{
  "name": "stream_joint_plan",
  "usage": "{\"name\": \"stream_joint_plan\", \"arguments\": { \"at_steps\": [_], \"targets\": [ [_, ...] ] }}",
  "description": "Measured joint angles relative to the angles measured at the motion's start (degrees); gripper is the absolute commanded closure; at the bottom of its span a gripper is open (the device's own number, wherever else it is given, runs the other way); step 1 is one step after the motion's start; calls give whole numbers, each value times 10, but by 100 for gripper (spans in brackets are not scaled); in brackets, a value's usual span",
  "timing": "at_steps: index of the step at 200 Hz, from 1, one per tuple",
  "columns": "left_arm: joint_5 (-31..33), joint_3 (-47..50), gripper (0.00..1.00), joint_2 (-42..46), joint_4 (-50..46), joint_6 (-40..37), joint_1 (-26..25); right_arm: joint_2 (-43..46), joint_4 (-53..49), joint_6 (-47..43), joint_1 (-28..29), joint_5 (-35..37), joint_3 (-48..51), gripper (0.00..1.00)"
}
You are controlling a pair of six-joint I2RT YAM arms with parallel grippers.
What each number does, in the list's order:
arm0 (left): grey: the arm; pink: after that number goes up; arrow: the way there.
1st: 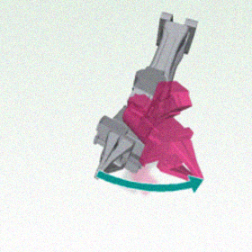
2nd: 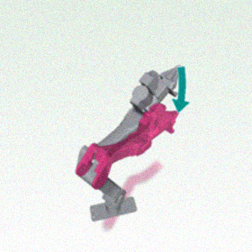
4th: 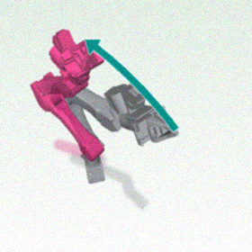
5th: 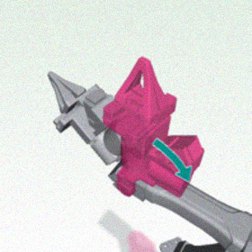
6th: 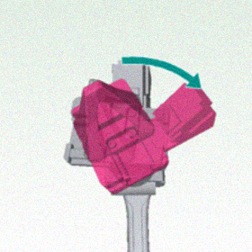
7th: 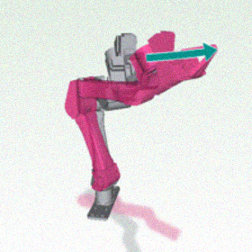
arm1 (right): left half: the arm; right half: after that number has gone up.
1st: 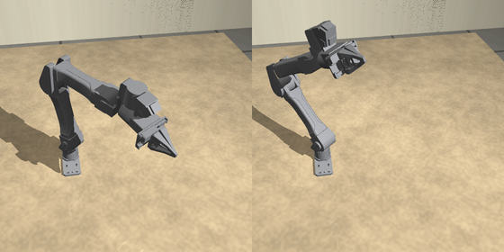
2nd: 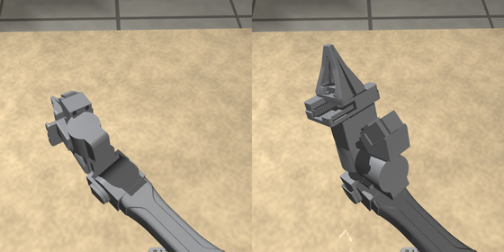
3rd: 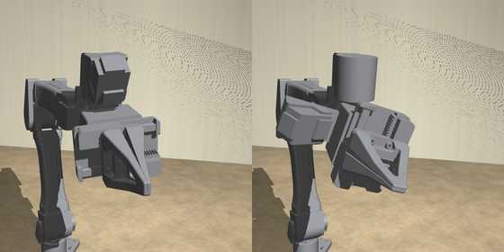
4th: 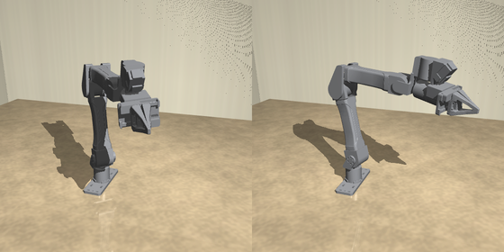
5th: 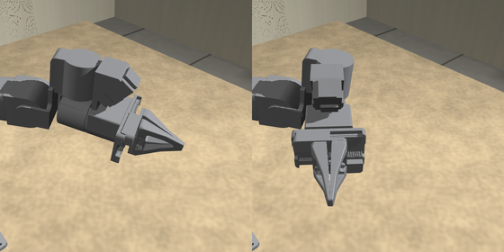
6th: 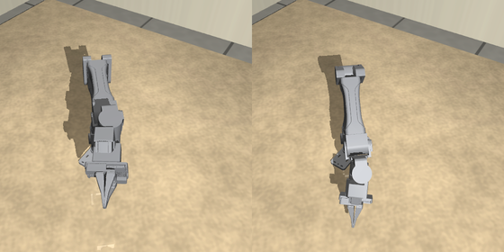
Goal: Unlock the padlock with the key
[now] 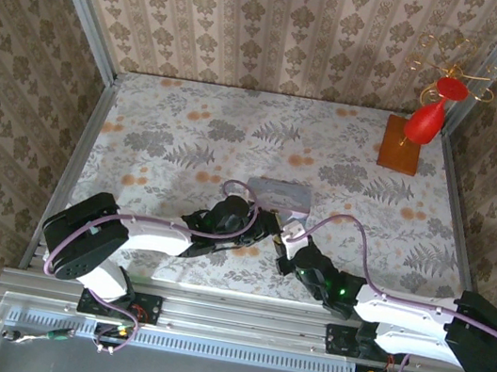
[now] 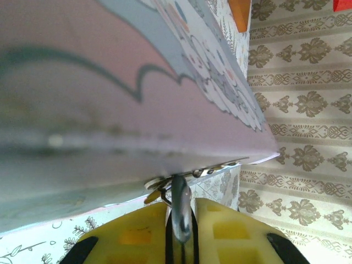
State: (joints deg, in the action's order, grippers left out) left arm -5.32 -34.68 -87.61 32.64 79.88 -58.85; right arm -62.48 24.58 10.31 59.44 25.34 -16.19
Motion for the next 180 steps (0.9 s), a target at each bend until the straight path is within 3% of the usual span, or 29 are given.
{"name": "stream_joint_plan", "arguments": {
  "at_steps": [48, 93, 109, 143, 167, 180],
  "targets": [
    [7, 0, 100, 0, -28, -21, 0, -22, 10, 148, -9, -41, 2, 99],
    [15, -5, 100, 13, -73, -63, -3, 36, -38, 210, -31, -77, 3, 58],
    [21, -8, 100, 14, -97, -91, 0, 94, -68, 230, -50, -82, 4, 49],
    [40, -12, 100, 13, -140, -148, 1, 206, -143, 260, -98, -104, 19, 44],
    [56, -23, 100, 4, -169, -187, -2, 236, -175, 295, -114, -109, 35, 43],
    [68, -33, 93, -4, -186, -207, -7, 230, -175, 316, -114, -119, 47, 43]
  ]
}}
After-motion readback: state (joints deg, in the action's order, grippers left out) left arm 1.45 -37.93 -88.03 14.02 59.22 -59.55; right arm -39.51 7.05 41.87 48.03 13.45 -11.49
